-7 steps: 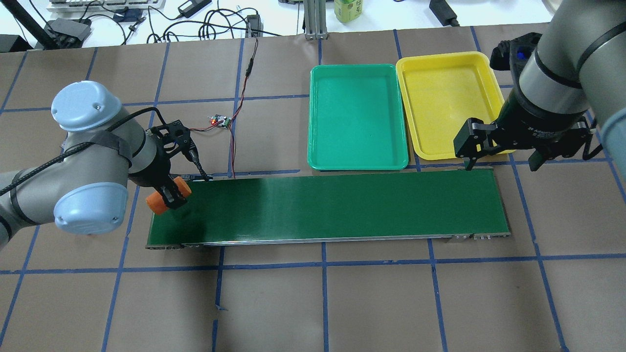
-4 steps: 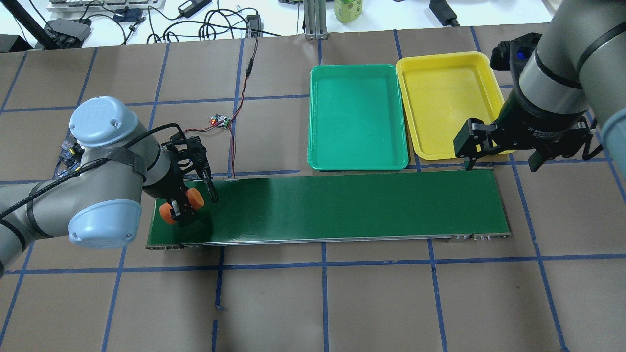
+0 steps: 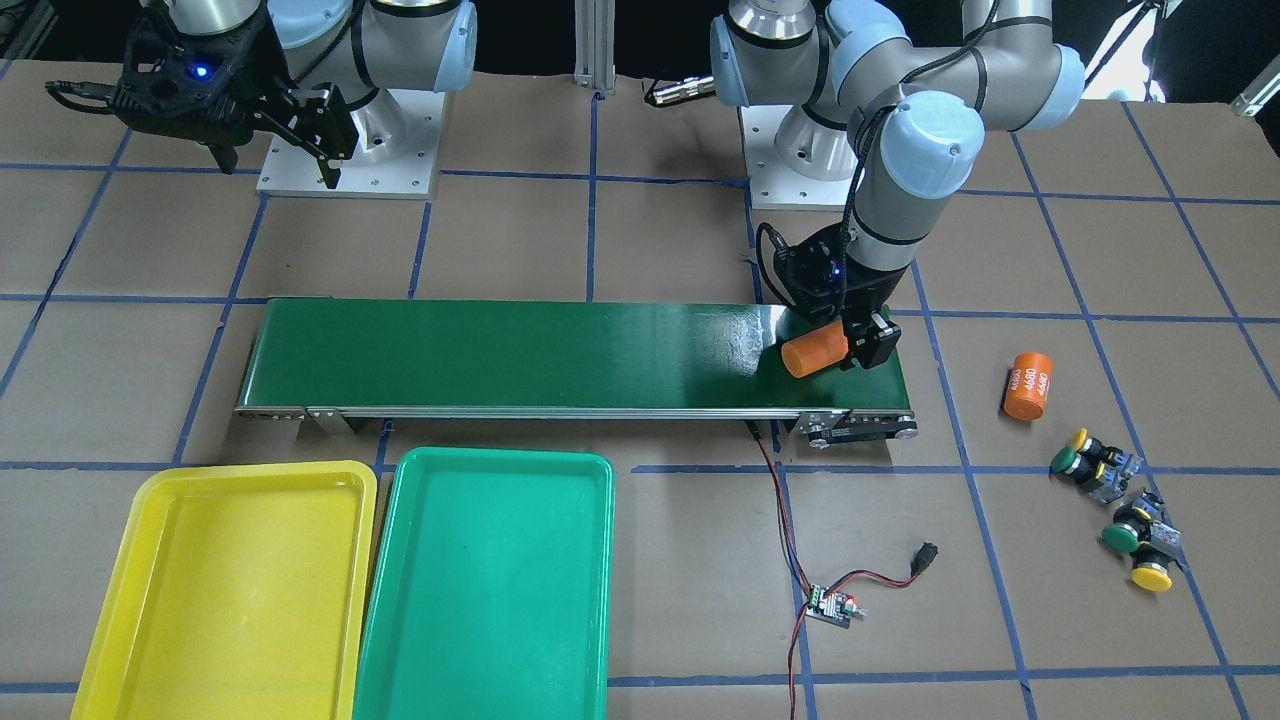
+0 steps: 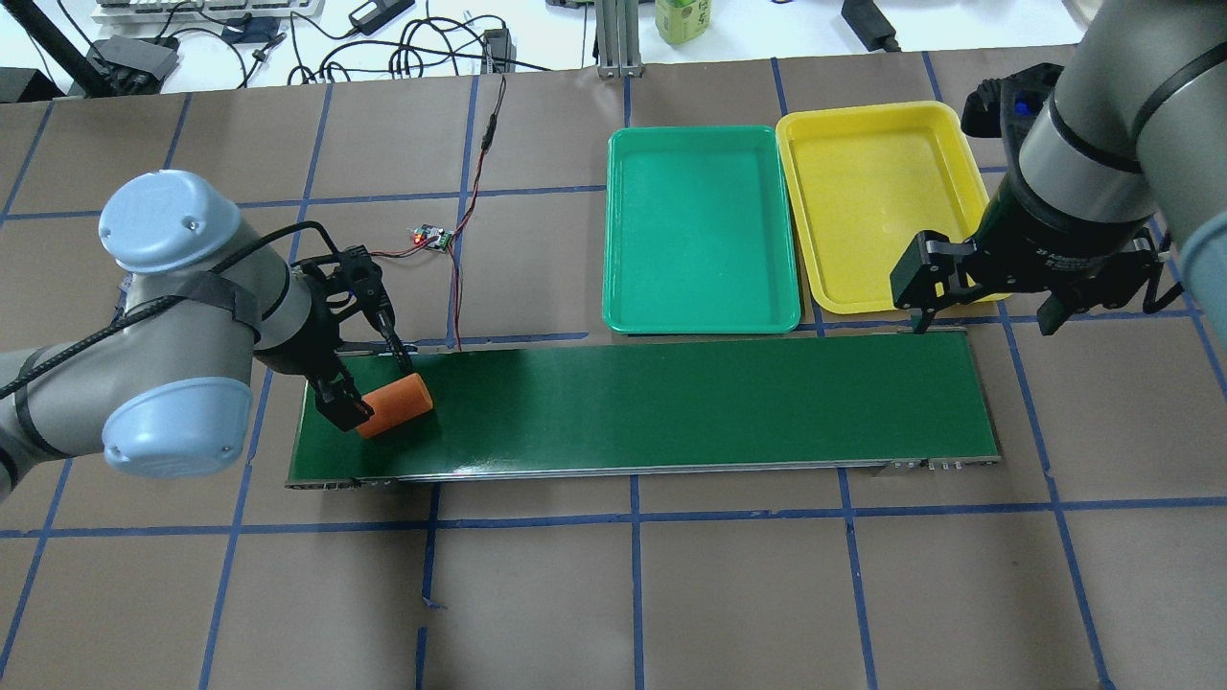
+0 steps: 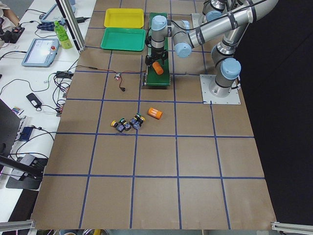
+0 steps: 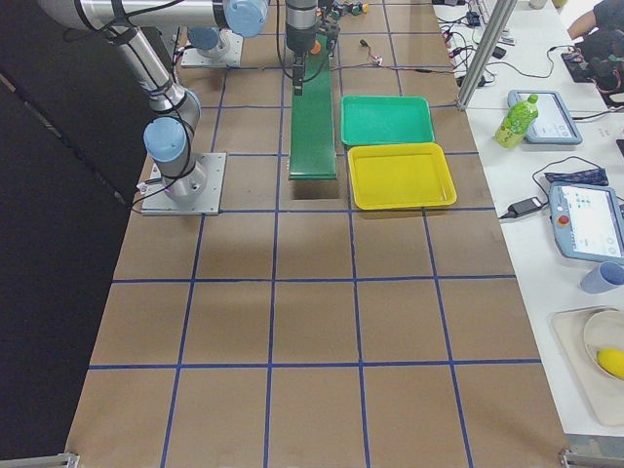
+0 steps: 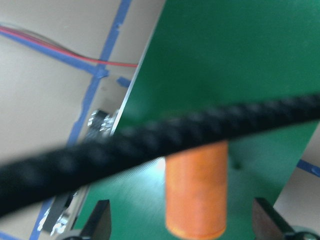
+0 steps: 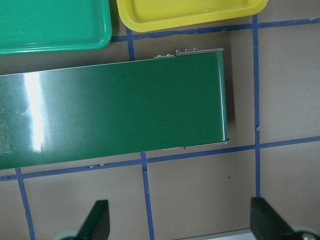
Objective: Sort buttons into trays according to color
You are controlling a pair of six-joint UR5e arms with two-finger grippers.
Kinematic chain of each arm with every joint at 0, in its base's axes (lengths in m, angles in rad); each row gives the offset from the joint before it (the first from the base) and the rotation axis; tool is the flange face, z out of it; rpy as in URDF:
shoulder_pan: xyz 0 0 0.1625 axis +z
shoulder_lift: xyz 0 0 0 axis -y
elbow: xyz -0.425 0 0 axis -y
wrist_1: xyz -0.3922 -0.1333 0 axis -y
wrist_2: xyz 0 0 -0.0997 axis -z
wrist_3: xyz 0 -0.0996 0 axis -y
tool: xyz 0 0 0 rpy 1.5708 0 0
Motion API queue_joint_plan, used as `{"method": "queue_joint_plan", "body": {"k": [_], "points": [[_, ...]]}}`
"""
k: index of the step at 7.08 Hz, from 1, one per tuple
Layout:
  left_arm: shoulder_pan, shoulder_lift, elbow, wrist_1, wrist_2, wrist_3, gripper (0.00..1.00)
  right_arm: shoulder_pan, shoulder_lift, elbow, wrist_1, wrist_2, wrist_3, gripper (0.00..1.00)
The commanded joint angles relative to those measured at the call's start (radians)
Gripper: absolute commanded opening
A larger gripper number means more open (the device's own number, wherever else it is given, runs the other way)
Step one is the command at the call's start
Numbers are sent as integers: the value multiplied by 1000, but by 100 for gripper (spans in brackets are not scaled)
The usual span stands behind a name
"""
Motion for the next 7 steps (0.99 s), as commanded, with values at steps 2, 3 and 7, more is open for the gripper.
{"method": "queue_joint_plan", "body": {"k": [2,3,7], "points": [[402,-141,127,-81,1,-51,100,0,0,0,0,0,0,100],[508,-190,113,-74,-4,-60,100,1,0,-1,-2,0,0,100],[560,-368,93,71,1,-55,100,1,2,0,2,0,5,100]]}}
